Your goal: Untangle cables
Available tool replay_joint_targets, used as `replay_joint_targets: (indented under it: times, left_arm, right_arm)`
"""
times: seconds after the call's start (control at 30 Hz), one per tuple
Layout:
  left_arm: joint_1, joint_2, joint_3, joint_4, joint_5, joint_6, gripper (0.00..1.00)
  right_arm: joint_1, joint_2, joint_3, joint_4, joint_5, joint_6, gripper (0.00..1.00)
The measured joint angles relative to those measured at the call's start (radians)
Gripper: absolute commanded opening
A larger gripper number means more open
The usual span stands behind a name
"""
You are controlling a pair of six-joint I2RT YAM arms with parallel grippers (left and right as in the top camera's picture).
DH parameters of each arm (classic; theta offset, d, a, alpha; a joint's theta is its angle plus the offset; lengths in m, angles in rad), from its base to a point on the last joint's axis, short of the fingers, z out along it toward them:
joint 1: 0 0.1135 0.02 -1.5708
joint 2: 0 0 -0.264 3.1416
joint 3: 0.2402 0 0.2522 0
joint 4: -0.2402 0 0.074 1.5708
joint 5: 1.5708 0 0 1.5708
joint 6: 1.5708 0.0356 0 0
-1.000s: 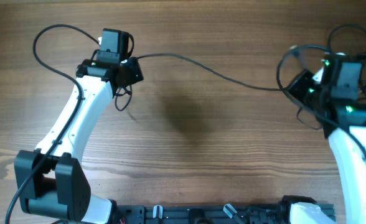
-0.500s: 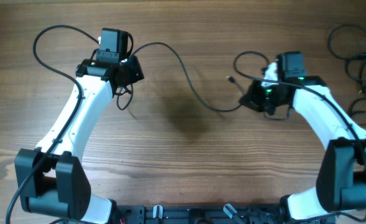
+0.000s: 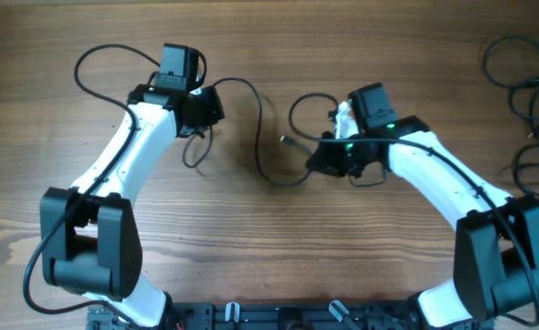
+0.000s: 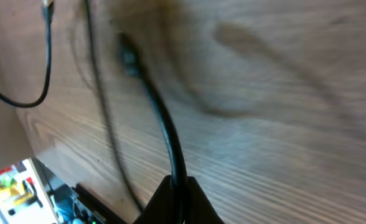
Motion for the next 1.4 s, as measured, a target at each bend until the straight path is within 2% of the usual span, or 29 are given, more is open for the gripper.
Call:
replay_joint_targets:
  times: [0.03, 0.07, 0.2, 0.43, 0.47, 0.63, 0.8, 1.0, 1.27, 1.4]
  left_arm:
    - [-0.009, 0.000, 0.000, 0.002, 0.005, -0.001, 0.28]
    - [-0.022, 0.000, 0.000, 0.007, 0.013, -0.003, 0.30]
    - [-0.048, 0.000, 0.000, 0.016, 0.023, -0.004, 0.34]
    - [-0.063, 0.000, 0.000, 0.022, 0.026, -0.004, 0.40]
    - [-0.063, 0.000, 0.000, 0.022, 0.026, -0.004, 0.40]
    - [-0.063, 0.000, 0.000, 0.022, 0.025, -0.004, 0.41]
    - [-0.063, 0.000, 0.000, 0.022, 0.002, -0.004, 0.42]
    - [-0.063, 0.000, 0.000, 0.022, -0.047, -0.004, 0.42]
    - [-0.063, 0.000, 0.000, 0.022, -0.057, -0.004, 0.43]
    - [-0.063, 0.000, 0.000, 0.023, -0.058, -0.004, 0.40]
  right_arm:
    - [0.020, 0.000, 0.000, 0.002, 0.009, 0.009, 0.17]
    - [0.049, 0.000, 0.000, 0.003, 0.019, 0.021, 0.20]
    - [0.103, 0.000, 0.000, 0.006, 0.064, 0.036, 0.32]
    - [0.149, 0.000, 0.000, 0.009, 0.139, 0.041, 0.77]
    - [0.150, 0.000, 0.000, 0.009, 0.140, 0.042, 0.80]
    - [0.149, 0.000, 0.000, 0.009, 0.084, 0.013, 0.85]
    - [0.150, 0.000, 0.000, -0.008, 0.002, -0.048, 0.99]
    - [0.155, 0.000, 0.000, -0.099, -0.009, -0.043, 0.99]
    - [0.158, 0.000, 0.000, -0.280, 0.267, -0.021, 1.00]
    - [0.158, 0.000, -0.002, -0.223, 0.354, -0.006, 1.00]
